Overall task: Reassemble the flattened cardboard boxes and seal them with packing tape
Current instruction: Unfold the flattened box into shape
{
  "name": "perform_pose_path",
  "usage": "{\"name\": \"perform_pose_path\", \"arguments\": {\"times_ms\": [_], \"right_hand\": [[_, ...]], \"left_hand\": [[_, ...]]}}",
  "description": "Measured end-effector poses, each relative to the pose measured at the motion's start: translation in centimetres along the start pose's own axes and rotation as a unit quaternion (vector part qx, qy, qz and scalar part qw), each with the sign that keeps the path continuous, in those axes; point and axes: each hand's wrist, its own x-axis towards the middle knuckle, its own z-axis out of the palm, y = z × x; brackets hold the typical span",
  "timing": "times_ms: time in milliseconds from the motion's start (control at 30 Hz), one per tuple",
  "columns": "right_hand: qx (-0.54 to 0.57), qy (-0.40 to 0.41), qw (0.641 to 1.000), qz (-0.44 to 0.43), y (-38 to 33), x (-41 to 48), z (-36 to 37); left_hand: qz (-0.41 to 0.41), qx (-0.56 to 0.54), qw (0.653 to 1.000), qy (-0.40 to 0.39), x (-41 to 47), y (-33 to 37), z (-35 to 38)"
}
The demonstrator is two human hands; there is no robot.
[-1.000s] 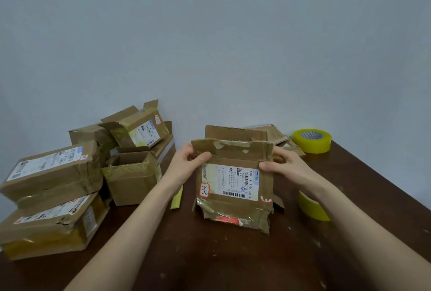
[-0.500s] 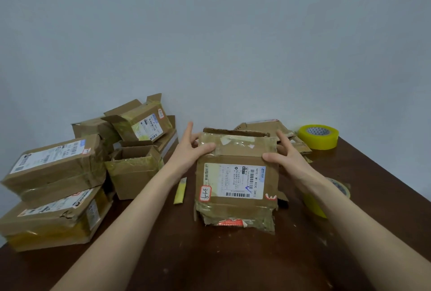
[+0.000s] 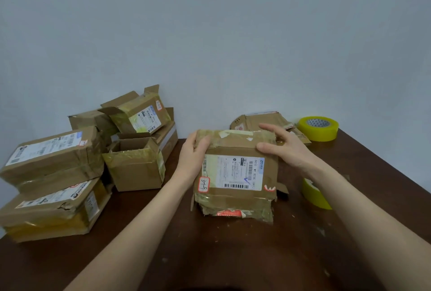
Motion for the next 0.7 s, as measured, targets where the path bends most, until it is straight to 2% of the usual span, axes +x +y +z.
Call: {"name": "perform_pose_path", "arguments": {"times_ms": [100, 267, 400, 467, 533, 633, 667, 700], "right_hand": [[-0.009, 0.016, 1.0, -0.001, 0.6, 0.2, -0.1], [-0.012, -0.016, 1.0, 0.019, 1.0, 0.0, -0.1], [-0.095, -0.048, 0.994, -0.005, 1.5, 0.0, 0.1], [-0.167, -0.03, 0.985, -0.026, 1.5, 0.0, 0.5], [-0.289, -0.013, 0.955, -0.068, 1.3, 0.0, 0.9], [-0.43, -0.054, 0.897, -0.088, 0.6, 0.0, 1.3], [-0.454, -0.067, 0.884, -0.086, 0.5, 0.0, 1.4], [-0.475, -0.077, 0.873, -0.081, 0.5, -0.1, 1.4]], "left_hand": [[0.001, 0.023, 1.0, 0.014, 0.7, -0.2, 0.7], [0.006, 0.06, 0.998, 0.0, -0.2, -3.2, 1.4], [0.002, 0.072, 0.996, -0.058, 0.1, -2.9, -0.2], [0.028, 0.158, 0.984, -0.08, 0.2, -2.4, -0.6], [0.072, 0.294, 0.949, -0.087, 0.2, -1.5, -0.3], [0.145, 0.509, 0.838, -0.132, 0.3, 0.0, 1.1], [0.152, 0.545, 0.811, -0.15, 0.2, 0.1, 1.7], [0.144, 0.562, 0.797, -0.166, -0.1, 0.2, 2.2]]}}
